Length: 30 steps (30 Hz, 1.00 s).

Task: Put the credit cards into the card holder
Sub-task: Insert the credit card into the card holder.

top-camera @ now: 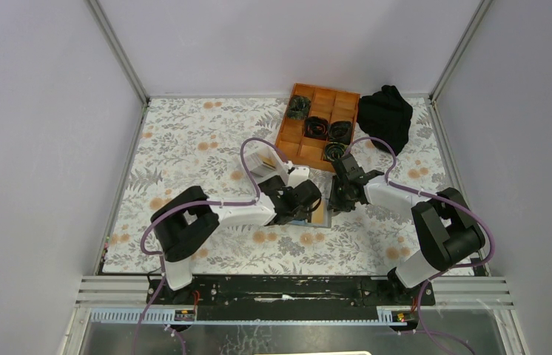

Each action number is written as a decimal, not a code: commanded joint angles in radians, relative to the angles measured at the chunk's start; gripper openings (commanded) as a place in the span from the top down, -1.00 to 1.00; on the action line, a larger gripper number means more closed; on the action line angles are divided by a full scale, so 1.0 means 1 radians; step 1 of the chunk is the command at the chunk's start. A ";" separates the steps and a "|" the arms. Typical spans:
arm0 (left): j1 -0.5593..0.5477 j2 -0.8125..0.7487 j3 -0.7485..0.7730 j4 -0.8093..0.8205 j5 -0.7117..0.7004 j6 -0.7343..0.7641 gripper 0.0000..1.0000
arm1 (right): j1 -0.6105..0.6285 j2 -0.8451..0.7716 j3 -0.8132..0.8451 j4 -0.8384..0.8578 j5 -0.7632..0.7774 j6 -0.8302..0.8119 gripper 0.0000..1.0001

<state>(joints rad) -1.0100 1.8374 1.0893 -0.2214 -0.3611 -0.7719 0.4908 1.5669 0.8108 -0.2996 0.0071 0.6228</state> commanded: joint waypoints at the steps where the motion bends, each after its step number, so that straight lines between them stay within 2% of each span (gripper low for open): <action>1: -0.014 0.024 0.011 -0.006 -0.016 0.016 0.64 | 0.010 0.042 -0.016 -0.014 0.001 -0.011 0.38; 20: -0.043 0.035 0.047 0.062 0.054 0.034 0.61 | 0.011 0.047 -0.011 -0.015 -0.004 -0.008 0.38; 30: -0.047 0.004 0.049 0.068 0.020 0.027 0.51 | 0.012 0.036 -0.022 -0.013 0.001 -0.017 0.38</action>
<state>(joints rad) -1.0401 1.8725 1.1141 -0.2142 -0.3401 -0.7471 0.4908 1.5688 0.8124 -0.3004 0.0063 0.6224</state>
